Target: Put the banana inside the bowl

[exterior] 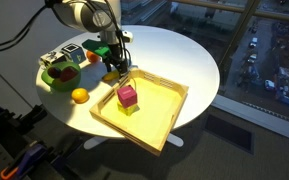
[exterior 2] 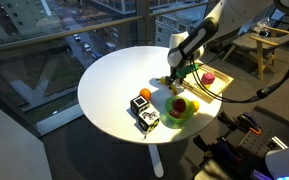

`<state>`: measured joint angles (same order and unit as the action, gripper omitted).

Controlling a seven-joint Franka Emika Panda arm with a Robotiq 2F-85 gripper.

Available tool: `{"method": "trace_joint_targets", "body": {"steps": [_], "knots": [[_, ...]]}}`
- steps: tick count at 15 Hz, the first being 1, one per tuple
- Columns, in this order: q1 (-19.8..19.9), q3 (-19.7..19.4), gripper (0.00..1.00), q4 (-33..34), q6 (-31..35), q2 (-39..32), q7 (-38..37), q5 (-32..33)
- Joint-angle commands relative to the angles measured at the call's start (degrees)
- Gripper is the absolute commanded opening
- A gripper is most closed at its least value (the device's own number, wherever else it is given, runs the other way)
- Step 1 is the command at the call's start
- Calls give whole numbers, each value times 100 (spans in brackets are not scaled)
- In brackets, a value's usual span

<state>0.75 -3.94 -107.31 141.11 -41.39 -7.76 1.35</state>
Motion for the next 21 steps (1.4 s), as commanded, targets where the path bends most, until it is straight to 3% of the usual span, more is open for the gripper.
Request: {"method": "trace_joint_targets", "body": {"steps": [1,6,8,21], "knots": [[-60,-52,66,172,-75,-103,-96,-20],[-69,-60,25,203,-245,-77,-113,-23],[-74,-76,13,194,-345,1,-124,-12],[-244,-229,13,-87,-786,764,-362,163]]}}
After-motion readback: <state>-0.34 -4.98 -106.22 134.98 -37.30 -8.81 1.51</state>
